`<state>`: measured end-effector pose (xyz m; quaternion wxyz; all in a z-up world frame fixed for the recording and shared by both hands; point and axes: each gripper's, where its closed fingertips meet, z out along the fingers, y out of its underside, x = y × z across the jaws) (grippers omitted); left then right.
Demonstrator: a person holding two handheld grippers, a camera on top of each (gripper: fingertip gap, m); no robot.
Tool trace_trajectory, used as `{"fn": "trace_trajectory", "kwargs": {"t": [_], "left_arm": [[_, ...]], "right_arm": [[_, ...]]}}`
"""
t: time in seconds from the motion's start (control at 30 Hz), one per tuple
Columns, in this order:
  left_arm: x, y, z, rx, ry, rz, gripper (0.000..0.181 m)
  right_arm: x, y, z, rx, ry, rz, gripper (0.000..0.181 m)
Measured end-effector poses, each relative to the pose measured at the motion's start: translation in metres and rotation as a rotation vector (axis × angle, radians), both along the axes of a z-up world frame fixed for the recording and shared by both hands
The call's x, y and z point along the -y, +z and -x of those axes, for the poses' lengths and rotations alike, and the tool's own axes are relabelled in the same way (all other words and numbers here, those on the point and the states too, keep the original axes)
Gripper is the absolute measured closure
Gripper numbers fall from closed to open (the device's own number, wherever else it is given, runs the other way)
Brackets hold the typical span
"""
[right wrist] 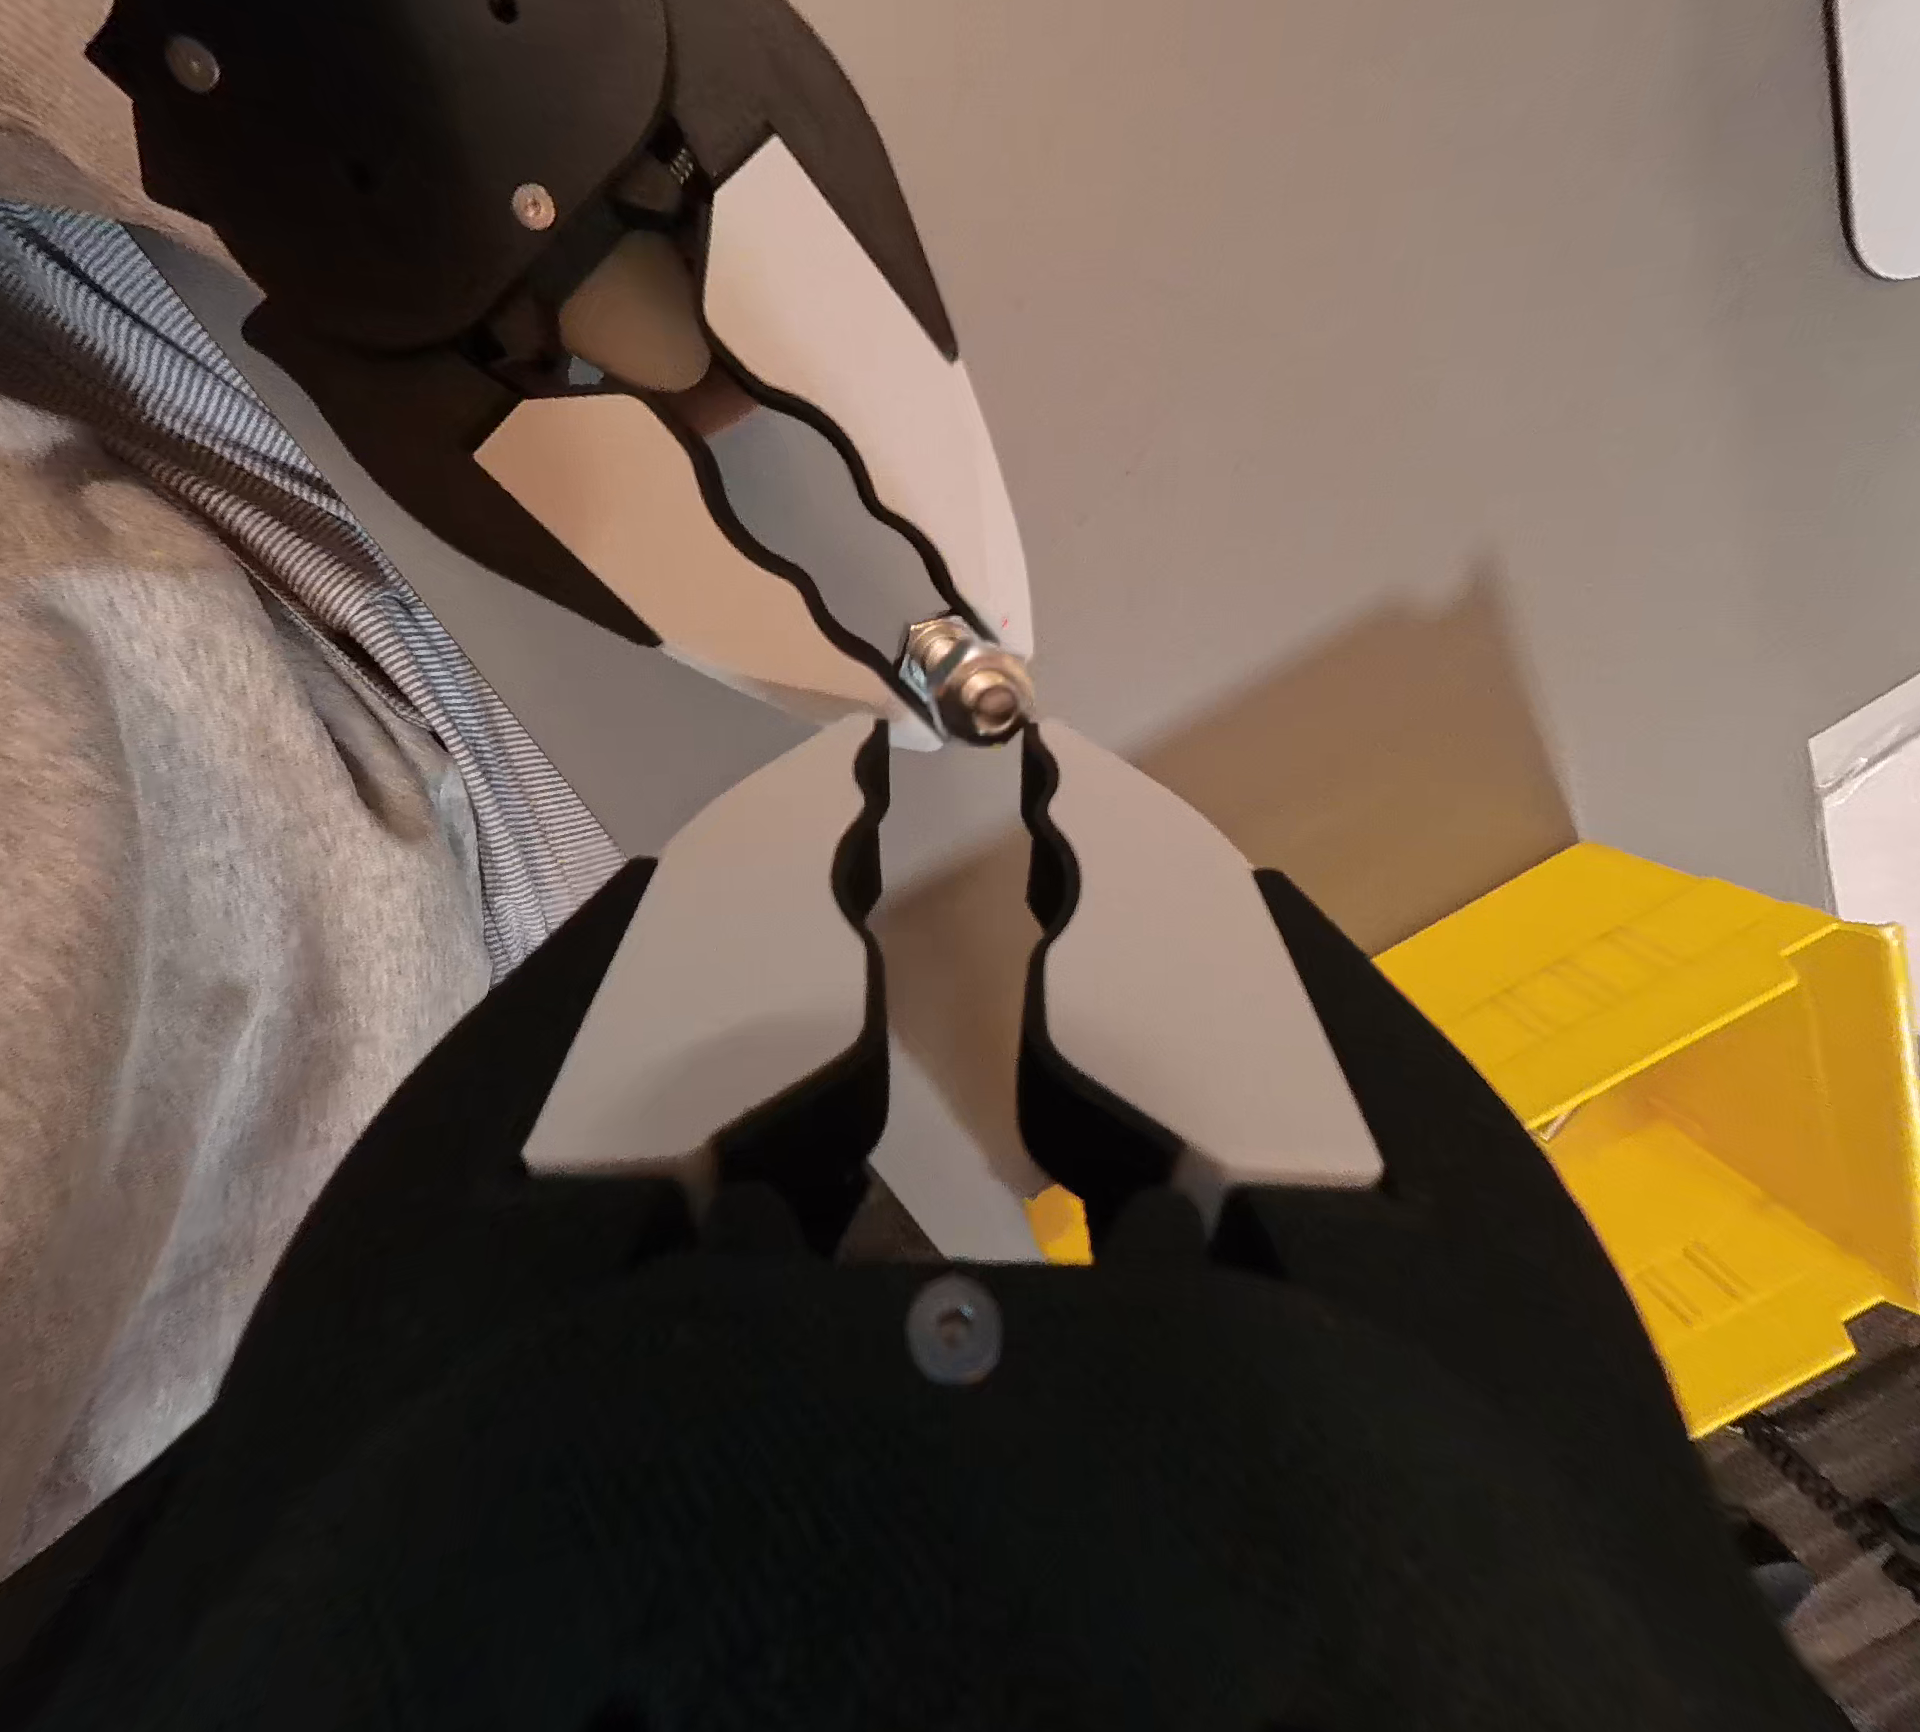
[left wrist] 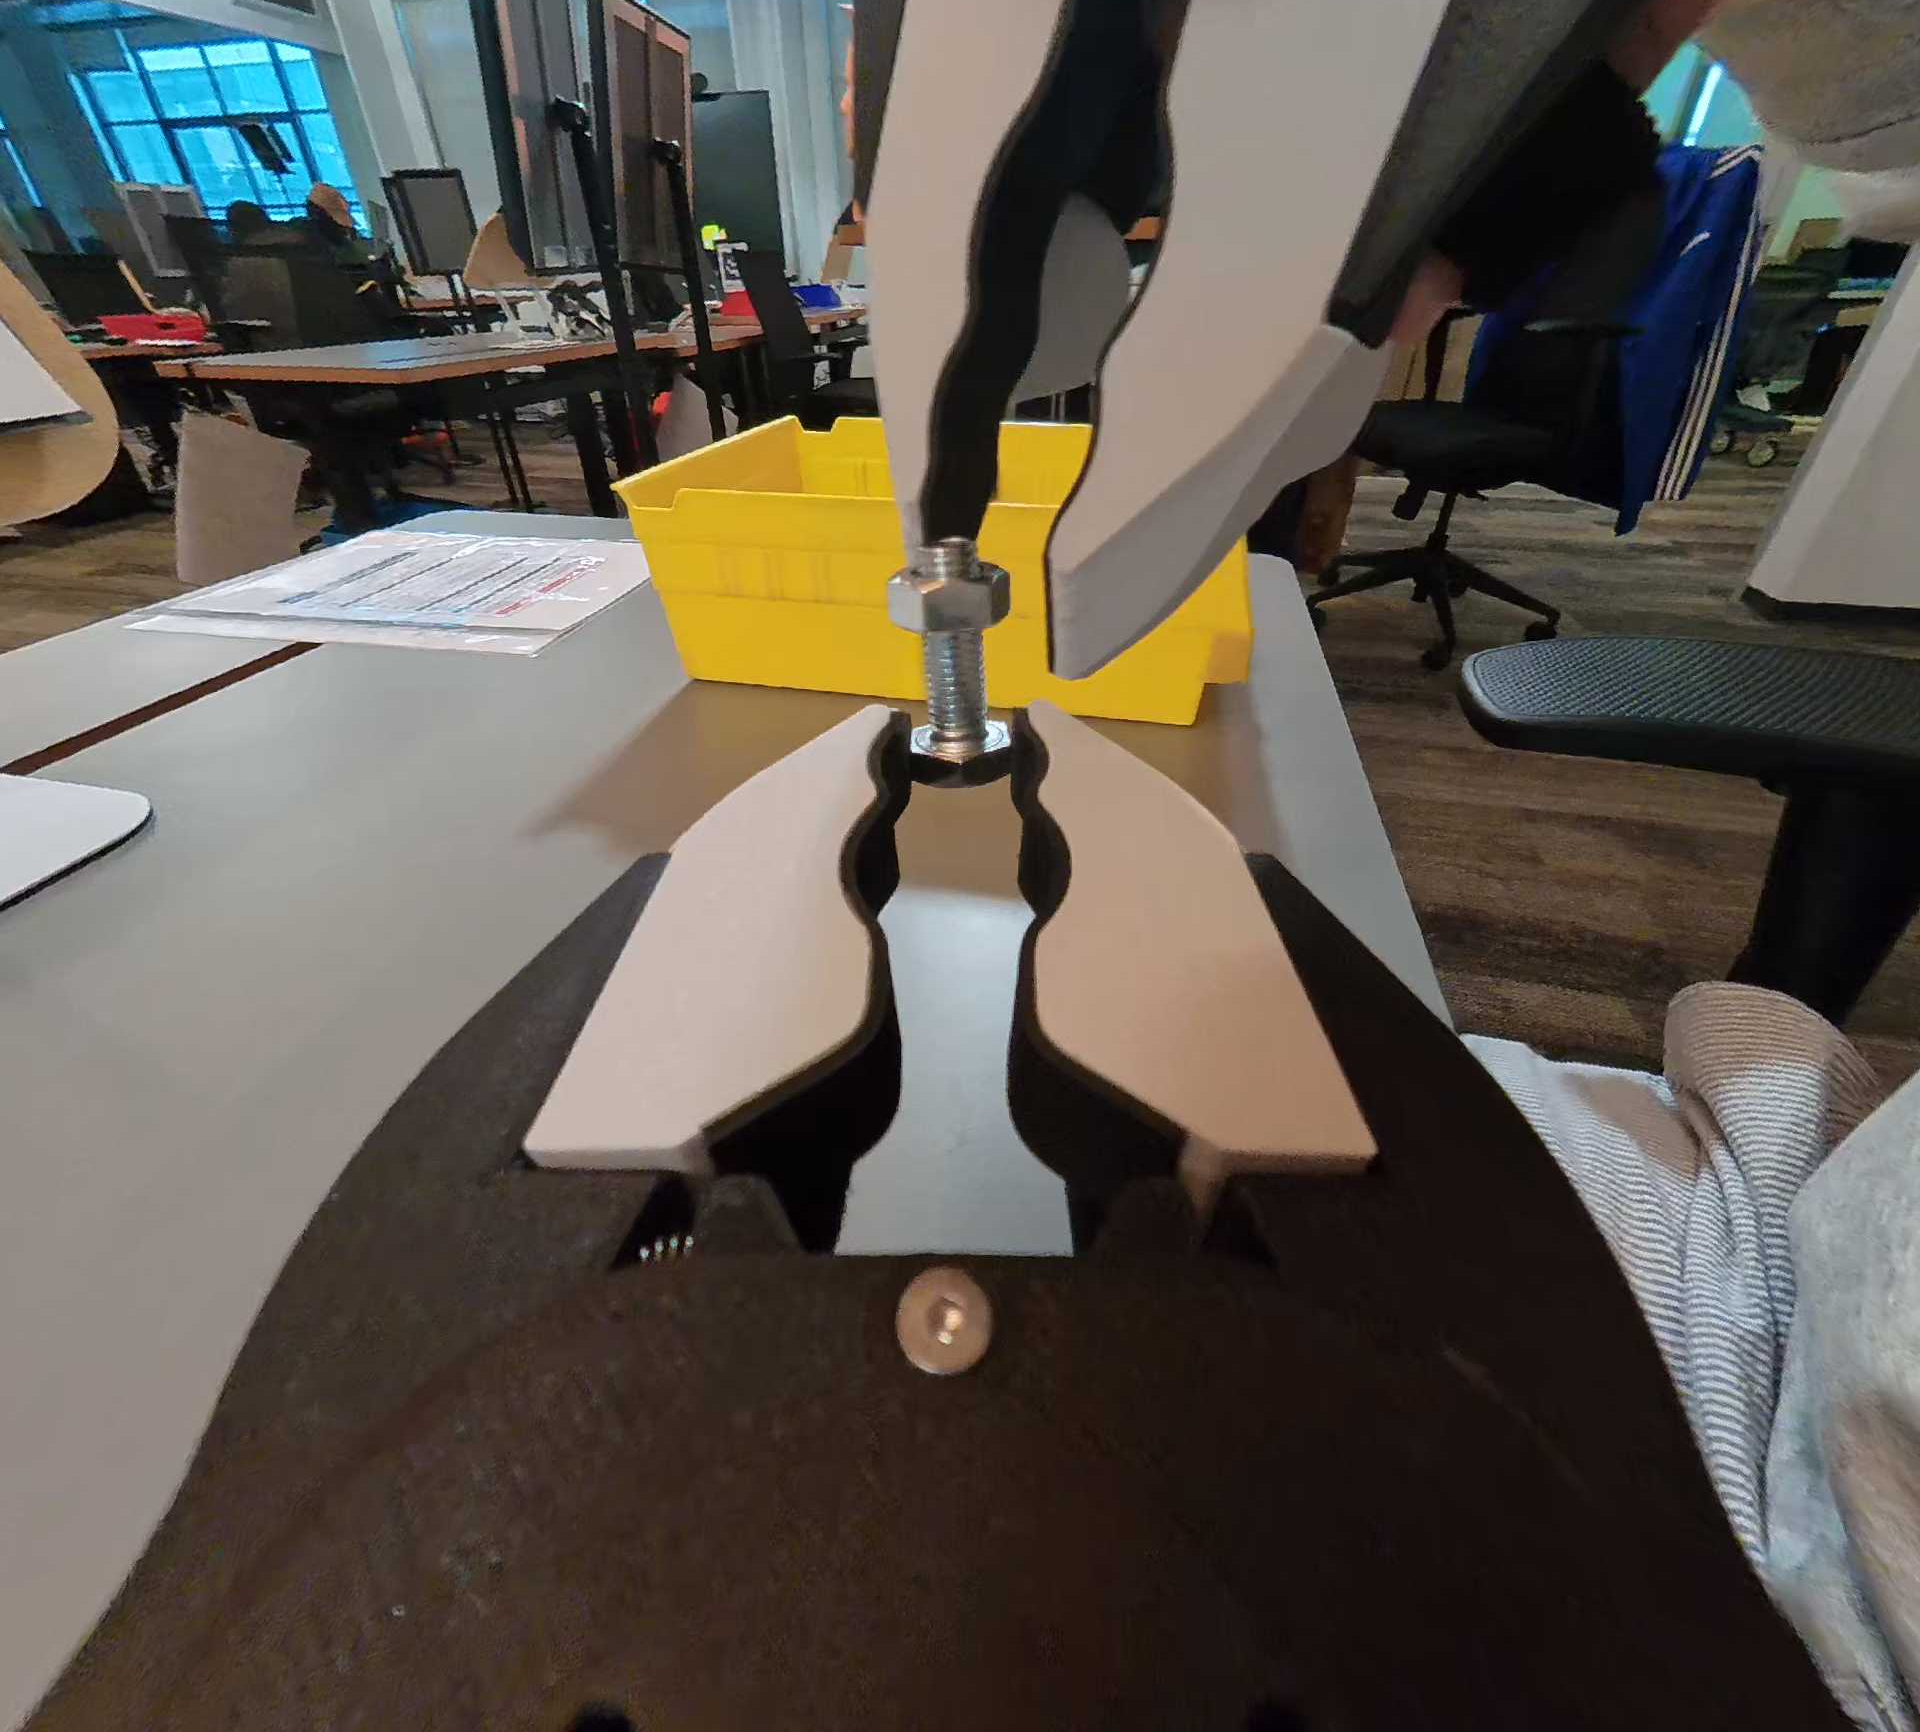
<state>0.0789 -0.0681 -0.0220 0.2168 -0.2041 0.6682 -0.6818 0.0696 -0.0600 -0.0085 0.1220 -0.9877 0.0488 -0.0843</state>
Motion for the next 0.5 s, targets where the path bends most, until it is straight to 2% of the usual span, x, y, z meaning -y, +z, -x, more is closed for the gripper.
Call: {"fn": "trace_trajectory", "kwargs": {"t": [0.23, 0.33, 0.5], "left_arm": [[0.006, -0.004, 0.004, 0.001, -0.025, -0.032, 0.162], [0.004, -0.007, 0.001, -0.023, -0.018, -0.026, 0.162], [-0.002, -0.004, -0.004, -0.060, 0.000, 0.018, 0.162]], "right_arm": [[-0.012, -0.001, 0.006, -0.021, 0.051, -0.033, 0.155], [-0.017, -0.003, 0.016, -0.051, 0.080, -0.045, 0.160], [-0.012, -0.004, 0.019, -0.033, 0.084, -0.013, 0.161]]}}
